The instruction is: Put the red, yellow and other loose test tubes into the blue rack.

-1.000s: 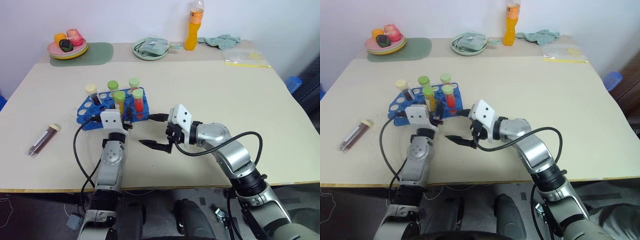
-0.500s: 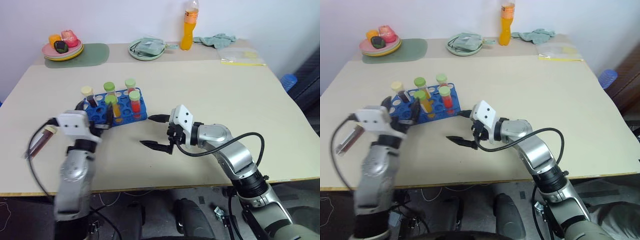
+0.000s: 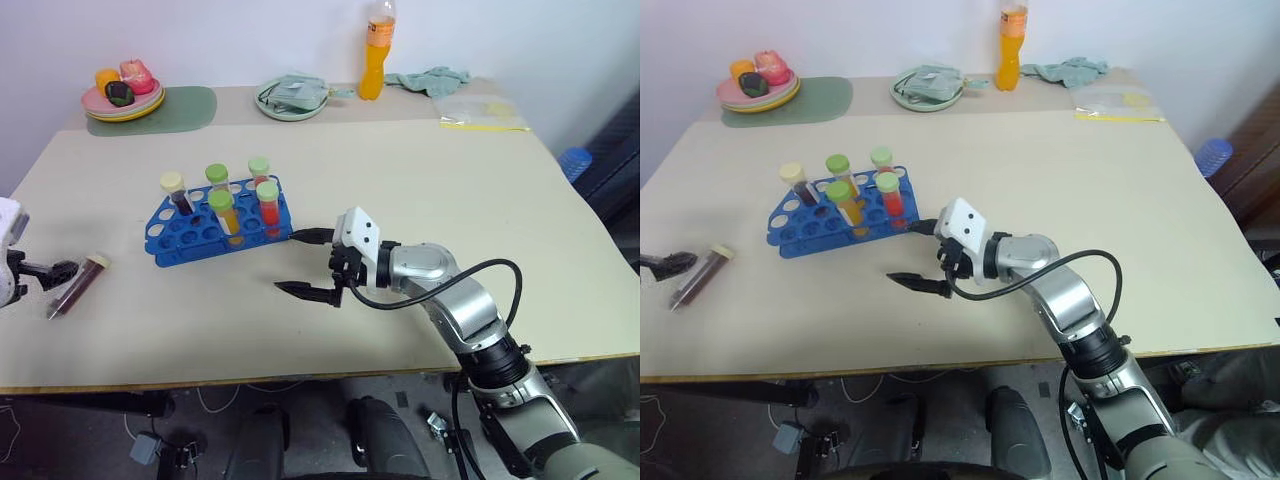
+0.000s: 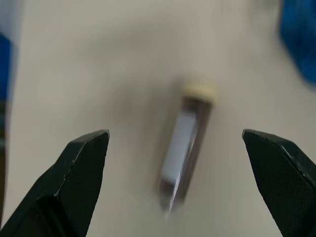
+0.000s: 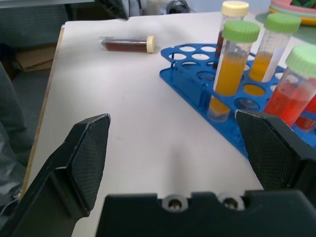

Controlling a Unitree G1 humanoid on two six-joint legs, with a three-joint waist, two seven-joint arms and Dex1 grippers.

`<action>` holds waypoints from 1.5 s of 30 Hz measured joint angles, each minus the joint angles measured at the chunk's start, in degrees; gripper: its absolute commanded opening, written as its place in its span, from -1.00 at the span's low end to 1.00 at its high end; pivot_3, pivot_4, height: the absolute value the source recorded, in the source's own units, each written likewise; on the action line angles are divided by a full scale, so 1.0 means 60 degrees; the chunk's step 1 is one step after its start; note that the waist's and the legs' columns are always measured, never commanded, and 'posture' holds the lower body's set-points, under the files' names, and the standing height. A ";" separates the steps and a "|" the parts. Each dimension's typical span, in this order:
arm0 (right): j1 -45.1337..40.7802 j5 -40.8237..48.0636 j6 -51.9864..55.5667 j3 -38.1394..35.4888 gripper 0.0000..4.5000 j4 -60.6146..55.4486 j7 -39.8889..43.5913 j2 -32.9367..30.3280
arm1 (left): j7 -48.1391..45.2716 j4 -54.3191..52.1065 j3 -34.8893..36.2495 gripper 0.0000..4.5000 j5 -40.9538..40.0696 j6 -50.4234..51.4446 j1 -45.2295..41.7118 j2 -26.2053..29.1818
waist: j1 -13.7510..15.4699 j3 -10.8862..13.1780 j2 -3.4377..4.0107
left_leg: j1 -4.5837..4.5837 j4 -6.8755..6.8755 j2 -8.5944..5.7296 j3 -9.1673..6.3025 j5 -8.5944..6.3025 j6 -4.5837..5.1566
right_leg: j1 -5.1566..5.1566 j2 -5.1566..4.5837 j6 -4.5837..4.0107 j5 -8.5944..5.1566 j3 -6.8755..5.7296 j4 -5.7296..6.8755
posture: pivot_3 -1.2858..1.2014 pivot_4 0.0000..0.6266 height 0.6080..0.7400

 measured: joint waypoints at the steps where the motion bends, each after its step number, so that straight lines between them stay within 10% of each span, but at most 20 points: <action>1: -0.0014 -0.0003 -0.0032 0.0001 1.00 0.0038 0.0012 0.0002 | -0.0367 0.0474 -0.0673 0.98 0.0170 -0.0168 -0.0345 0.0225 | -0.0030 0.0000 0.0000 | -0.0001 -0.0007 0.0001 -0.0001 0.0000 0.0000 | -0.0003 0.0001 0.0000 0.0000 -0.0001 0.0001 | 0.03 -0.52 1.00; 10: 0.0111 -0.0033 -0.0125 -0.0002 1.00 0.0033 -0.0179 -0.0008 | -0.3722 0.5377 -0.5978 0.98 0.2981 -0.2270 -0.5049 -0.0651 | -0.0098 0.0001 -0.0010 | -0.0022 0.0002 0.0003 0.0004 0.0001 0.0000 | -0.0025 0.0011 -0.0007 -0.0003 0.0000 0.0017 | 0.03 -0.52 1.00; 19: 0.0433 -0.0035 0.0063 -0.0052 1.00 -0.0384 -0.0631 -0.0128 | -0.5578 0.8838 -0.7286 -0.65 0.5058 -0.4595 -0.6889 -0.1545 | -0.0132 0.0000 -0.0016 | -0.0021 0.0007 0.0005 0.0001 0.0001 0.0002 | -0.0029 0.0010 -0.0005 -0.0004 0.0001 0.0026 | 0.03 -0.52 1.00; 23: 0.0573 -0.0026 0.0111 -0.0160 1.00 -0.0538 -0.0769 -0.0205 | -0.5020 0.8984 -0.6127 -0.65 0.4937 -0.5644 -0.6439 -0.1460 | -0.0126 0.0002 -0.0025 | -0.0029 0.0009 0.0009 -0.0006 0.0001 0.0002 | -0.0034 0.0007 -0.0005 -0.0003 0.0000 0.0024 | 0.03 -0.52 1.00; 27: 0.0857 -0.0030 0.0234 -0.0414 1.00 -0.0723 -0.0911 -0.0428 | -0.2348 0.5760 -0.0742 -0.65 0.3680 -0.6655 -0.3517 -0.1640 | -0.0086 0.0000 -0.0058 | -0.0051 0.0010 0.0043 -0.0025 -0.0002 0.0004 | -0.0063 -0.0039 -0.0003 -0.0001 0.0008 0.0022 | 0.03 -0.52 1.00; 32: 0.0893 -0.0004 0.0257 -0.0330 1.00 -0.0723 -0.0855 -0.0367 | 0.0060 -0.1784 0.3257 -0.65 0.1771 -0.5023 -0.0860 -0.5686 | 0.0061 -0.0010 -0.0062 | -0.0042 0.0044 -0.0008 -0.0013 -0.0008 0.0013 | -0.0023 -0.0099 0.0026 0.0004 0.0003 0.0013 | 0.03 -0.52 1.00; 38: 0.0397 -0.0007 0.0136 -0.0179 1.00 -0.0352 -0.0458 -0.0210 | 0.3625 -0.6379 0.0307 -0.65 0.3419 -0.5599 0.0132 -0.9319 | 0.0259 -0.0030 -0.0091 | -0.0015 0.0071 -0.0045 -0.0011 -0.0004 0.0007 | 0.0026 -0.0075 0.0028 0.0019 -0.0013 0.0019 | 0.03 -0.52 1.00; 45: 0.0177 -0.0031 -0.0009 -0.0104 1.00 -0.0075 -0.0283 -0.0089 | 0.5805 -0.5007 -0.2356 -0.65 0.5908 -0.7150 -0.0139 -1.0631 | 0.0150 -0.0032 -0.0084 | -0.0009 0.0044 -0.0012 -0.0006 -0.0004 0.0009 | 0.0009 -0.0017 0.0019 0.0017 0.0002 0.0016 | 0.03 -0.52 1.00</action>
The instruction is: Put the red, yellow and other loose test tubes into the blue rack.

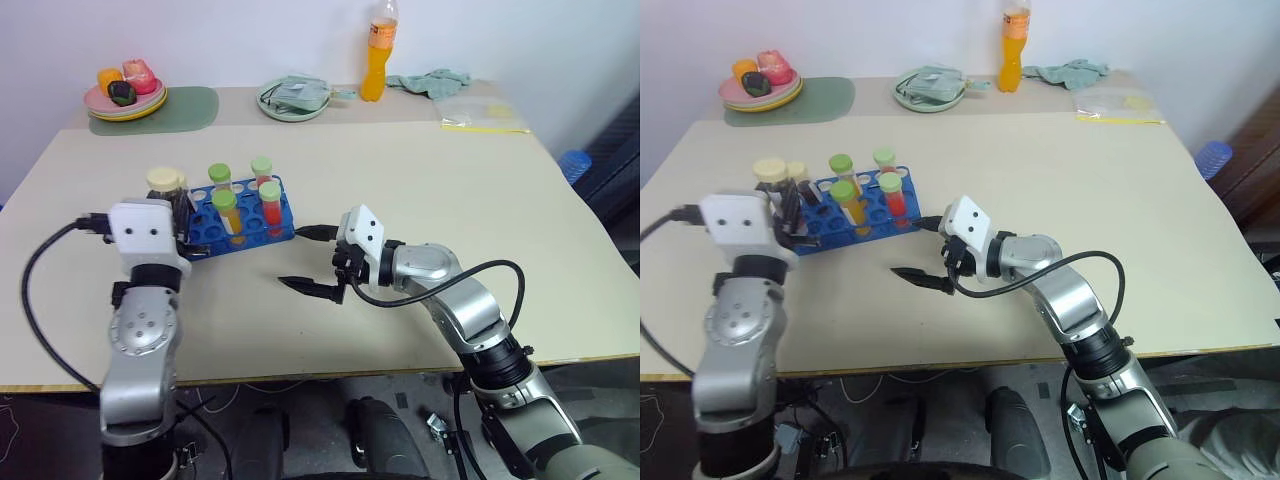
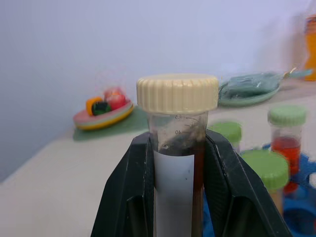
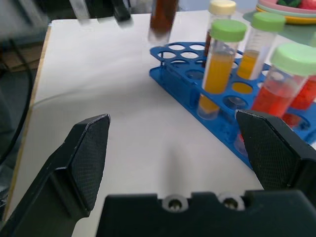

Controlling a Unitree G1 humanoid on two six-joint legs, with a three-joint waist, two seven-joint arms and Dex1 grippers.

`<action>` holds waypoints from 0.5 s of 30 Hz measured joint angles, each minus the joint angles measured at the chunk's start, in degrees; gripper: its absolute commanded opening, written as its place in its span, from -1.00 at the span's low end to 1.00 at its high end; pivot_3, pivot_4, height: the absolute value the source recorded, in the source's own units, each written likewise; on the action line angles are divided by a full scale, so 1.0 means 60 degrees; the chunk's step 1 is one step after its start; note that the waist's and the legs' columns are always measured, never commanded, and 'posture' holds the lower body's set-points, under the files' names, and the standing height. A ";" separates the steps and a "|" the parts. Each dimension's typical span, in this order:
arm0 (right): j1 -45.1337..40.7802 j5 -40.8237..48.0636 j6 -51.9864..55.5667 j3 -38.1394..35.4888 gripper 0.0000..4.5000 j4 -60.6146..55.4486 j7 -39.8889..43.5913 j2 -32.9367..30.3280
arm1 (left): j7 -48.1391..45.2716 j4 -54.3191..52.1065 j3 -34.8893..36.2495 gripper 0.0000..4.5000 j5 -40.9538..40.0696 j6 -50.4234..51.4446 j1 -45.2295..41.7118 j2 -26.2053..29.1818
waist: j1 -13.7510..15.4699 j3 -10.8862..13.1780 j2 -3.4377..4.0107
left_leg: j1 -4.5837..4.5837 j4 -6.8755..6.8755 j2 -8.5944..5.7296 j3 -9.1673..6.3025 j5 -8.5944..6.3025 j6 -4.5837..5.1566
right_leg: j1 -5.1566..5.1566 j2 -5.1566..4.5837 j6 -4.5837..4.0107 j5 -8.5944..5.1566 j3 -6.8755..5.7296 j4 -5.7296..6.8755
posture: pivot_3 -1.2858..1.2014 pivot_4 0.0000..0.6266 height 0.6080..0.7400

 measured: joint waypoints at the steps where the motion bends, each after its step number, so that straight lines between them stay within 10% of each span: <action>1: 0.0001 -0.0003 -0.0001 0.0000 1.00 0.0000 0.0002 -0.0005 | 0.0090 0.0206 -0.0038 -0.65 0.0121 -0.0102 -0.0071 -0.0007 | 0.0003 0.0000 0.0000 | -0.0001 -0.0002 0.0002 -0.0001 0.0000 0.0000 | -0.0001 0.0003 -0.0002 0.0000 0.0000 0.0000 | 0.03 -0.52 1.00; 15: 0.0241 -0.0013 0.0072 0.0001 1.00 -0.0259 -0.0410 -0.0005 | -0.0025 0.2392 -0.0042 -0.65 0.0306 -0.1149 -0.0905 0.0249 | 0.0043 0.0000 0.0000 | -0.0004 0.0000 0.0001 -0.0001 0.0000 0.0000 | -0.0001 0.0000 -0.0002 0.0001 -0.0003 -0.0003 | 0.03 -0.52 1.00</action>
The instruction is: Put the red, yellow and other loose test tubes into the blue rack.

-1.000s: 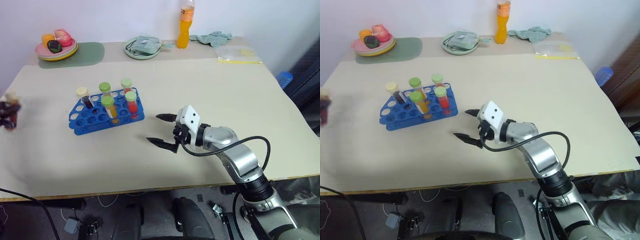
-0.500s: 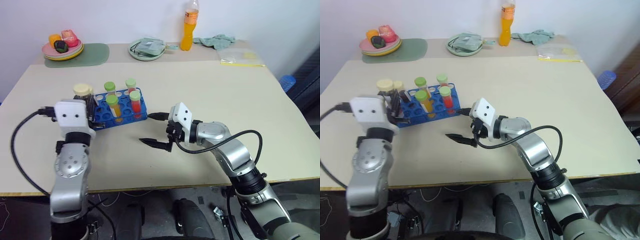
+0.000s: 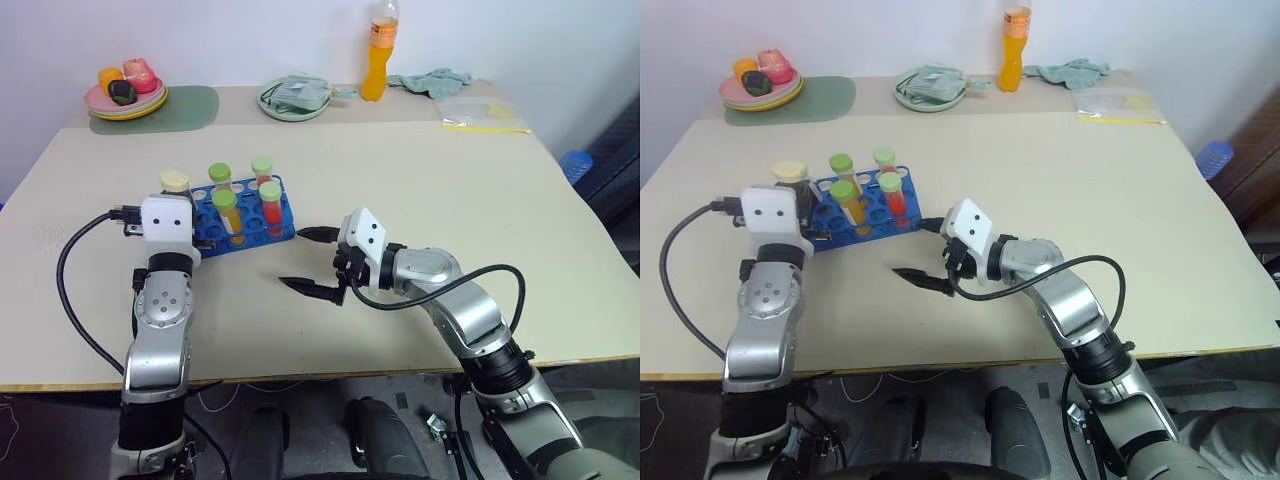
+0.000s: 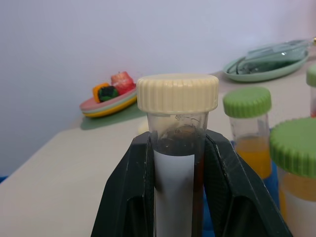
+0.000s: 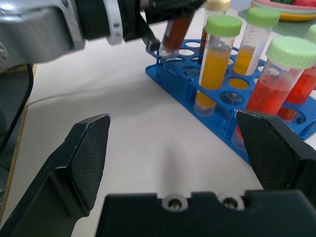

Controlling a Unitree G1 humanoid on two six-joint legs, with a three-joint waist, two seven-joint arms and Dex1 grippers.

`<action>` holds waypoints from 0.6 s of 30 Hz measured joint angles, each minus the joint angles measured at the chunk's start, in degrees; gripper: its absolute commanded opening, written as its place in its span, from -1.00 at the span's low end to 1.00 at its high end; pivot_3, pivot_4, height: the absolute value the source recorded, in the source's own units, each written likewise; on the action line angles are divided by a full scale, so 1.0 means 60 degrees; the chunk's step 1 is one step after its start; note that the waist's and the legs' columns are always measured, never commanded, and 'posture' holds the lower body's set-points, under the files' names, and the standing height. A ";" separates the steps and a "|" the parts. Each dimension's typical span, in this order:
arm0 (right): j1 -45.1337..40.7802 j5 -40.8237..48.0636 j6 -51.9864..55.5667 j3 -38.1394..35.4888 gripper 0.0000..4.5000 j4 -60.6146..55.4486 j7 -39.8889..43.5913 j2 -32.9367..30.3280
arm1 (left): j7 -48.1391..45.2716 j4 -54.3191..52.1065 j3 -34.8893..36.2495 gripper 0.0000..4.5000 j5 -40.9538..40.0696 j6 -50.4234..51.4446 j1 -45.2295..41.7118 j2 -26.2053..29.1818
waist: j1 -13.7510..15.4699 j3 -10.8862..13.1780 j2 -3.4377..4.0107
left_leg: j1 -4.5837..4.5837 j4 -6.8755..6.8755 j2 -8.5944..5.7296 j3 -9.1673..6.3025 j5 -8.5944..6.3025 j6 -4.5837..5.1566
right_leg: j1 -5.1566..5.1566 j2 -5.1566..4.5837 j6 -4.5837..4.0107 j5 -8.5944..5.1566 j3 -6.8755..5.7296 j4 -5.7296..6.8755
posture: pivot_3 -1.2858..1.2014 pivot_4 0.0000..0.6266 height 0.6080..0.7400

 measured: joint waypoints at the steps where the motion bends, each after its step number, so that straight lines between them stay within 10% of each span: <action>1: 0.0008 0.0000 0.0004 0.0000 1.00 -0.0003 -0.0023 -0.0001 | -0.0005 0.0124 0.0053 -0.65 -0.0076 -0.0079 -0.0096 -0.0025 | 0.0002 0.0000 0.0000 | 0.0000 0.0001 0.0000 0.0000 0.0000 0.0000 | 0.0000 0.0000 0.0000 0.0000 0.0000 0.0000 | 0.03 -0.52 1.00; 17: 0.0041 0.0007 0.0011 0.0000 1.00 -0.0039 -0.0069 0.0002 | 0.0008 0.0800 0.0463 -0.65 -0.0996 -0.0832 -0.0121 -0.0740 | 0.0007 0.0000 0.0000 | 0.0000 0.0001 -0.0001 0.0001 0.0000 -0.0001 | 0.0001 -0.0002 0.0001 0.0000 0.0001 -0.0002 | 0.03 -0.52 1.00; 18: 0.0041 0.0008 0.0011 0.0001 1.00 -0.0039 -0.0065 0.0002 | 0.0008 0.0847 0.0456 -0.43 -0.0992 -0.0982 -0.0085 -0.0741 | 0.0007 0.0000 0.0000 | 0.0000 0.0001 -0.0001 0.0002 0.0000 0.0000 | 0.0001 -0.0003 0.0000 0.0000 0.0001 -0.0002 | 0.03 -0.52 1.00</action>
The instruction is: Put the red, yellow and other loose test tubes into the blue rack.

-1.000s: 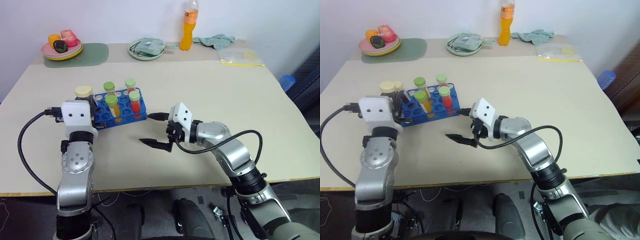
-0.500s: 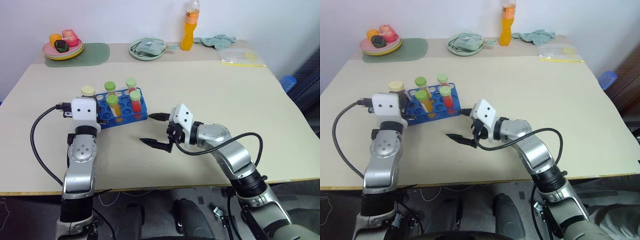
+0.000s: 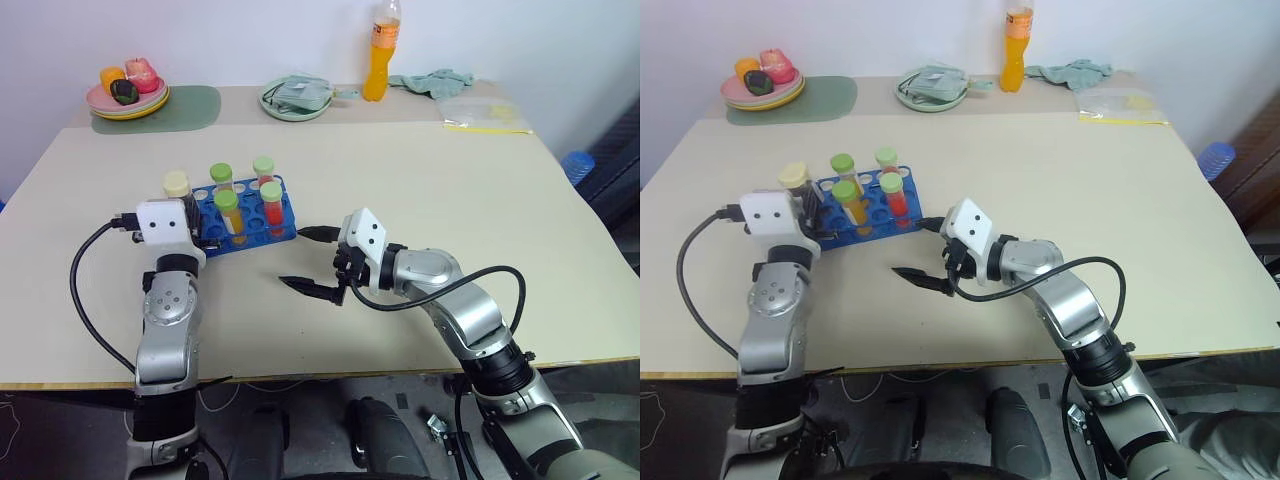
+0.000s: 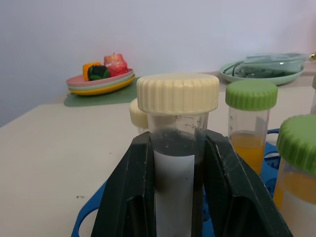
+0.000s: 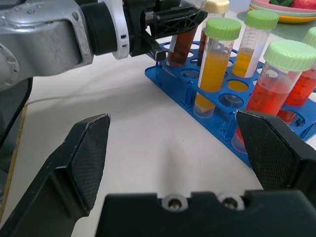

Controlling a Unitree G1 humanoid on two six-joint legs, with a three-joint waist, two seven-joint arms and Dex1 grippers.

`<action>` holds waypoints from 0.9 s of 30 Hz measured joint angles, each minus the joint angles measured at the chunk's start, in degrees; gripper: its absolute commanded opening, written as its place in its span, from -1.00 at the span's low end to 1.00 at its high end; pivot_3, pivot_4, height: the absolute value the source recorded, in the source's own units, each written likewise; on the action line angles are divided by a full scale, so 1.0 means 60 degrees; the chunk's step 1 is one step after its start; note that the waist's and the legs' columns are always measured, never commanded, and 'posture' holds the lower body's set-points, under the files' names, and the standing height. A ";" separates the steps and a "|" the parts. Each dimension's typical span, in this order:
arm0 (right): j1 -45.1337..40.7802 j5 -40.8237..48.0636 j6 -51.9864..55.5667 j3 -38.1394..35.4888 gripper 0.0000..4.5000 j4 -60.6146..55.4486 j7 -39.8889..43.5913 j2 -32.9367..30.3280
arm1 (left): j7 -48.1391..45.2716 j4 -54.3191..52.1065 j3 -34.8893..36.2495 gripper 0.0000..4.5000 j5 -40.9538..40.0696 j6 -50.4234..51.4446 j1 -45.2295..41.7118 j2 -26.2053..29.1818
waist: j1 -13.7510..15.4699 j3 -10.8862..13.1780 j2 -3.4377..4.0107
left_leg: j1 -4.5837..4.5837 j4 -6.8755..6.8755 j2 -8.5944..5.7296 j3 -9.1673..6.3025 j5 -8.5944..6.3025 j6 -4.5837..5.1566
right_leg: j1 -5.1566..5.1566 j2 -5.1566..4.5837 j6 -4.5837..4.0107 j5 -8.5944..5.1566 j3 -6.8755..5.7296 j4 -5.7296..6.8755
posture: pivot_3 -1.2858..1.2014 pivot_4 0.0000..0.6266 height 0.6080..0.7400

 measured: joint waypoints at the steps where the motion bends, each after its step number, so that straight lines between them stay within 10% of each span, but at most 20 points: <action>1: 0.0000 -0.0001 0.0000 0.0000 1.00 0.0000 0.0003 -0.0001 | -0.0005 0.0067 -0.0038 -0.18 -0.0003 -0.0212 0.0068 -0.0006 | 0.0000 0.0000 0.0000 | 0.0000 0.0000 0.0000 0.0000 0.0000 0.0000 | 0.0000 0.0000 0.0000 0.0000 0.0000 -0.0001 | 0.03 -0.52 1.00; 7: 0.0000 -0.0001 0.0000 0.0000 1.00 0.0000 0.0014 -0.0009 | 0.0002 0.0293 -0.0037 0.98 -0.0186 -0.0805 0.0331 -0.0264 | 0.0001 0.0000 0.0000 | 0.0000 -0.0001 0.0000 -0.0001 0.0000 0.0000 | 0.0000 0.0000 0.0000 0.0000 0.0000 -0.0001 | 0.03 -0.52 1.00; 15: 0.0013 0.0010 0.0000 -0.0008 1.00 -0.0019 0.0089 -0.0141 | -0.0524 -0.1757 0.1466 0.98 -0.2258 0.0422 0.0997 0.0295 | -0.0033 0.0001 0.0001 | 0.0000 -0.0002 0.0004 -0.0002 0.0000 0.0000 | 0.0000 0.0003 -0.0001 0.0000 0.0000 -0.0001 | 0.03 -0.52 1.00; 23: 0.0012 0.0291 0.0188 -0.0981 1.00 0.0088 0.0233 -0.0859 | -0.3133 -0.3036 0.4473 0.98 -0.4223 0.2218 0.4095 0.3722 | -0.0031 0.0008 0.0011 | 0.0003 -0.0007 0.0009 0.0007 -0.0001 0.0000 | 0.0007 0.0005 -0.0012 -0.0008 0.0001 -0.0014 | 0.03 -0.52 1.00; 27: 0.0098 0.0529 0.0316 -0.1912 1.00 0.0461 0.0472 -0.1795 | -0.4334 -0.3018 0.4494 0.98 -0.4204 0.2199 0.5493 0.3965 | 0.0041 0.0006 0.0007 | 0.0002 -0.0004 0.0006 0.0009 -0.0001 0.0001 | 0.0025 -0.0001 -0.0041 -0.0024 0.0000 -0.0045 | 0.03 -0.52 1.00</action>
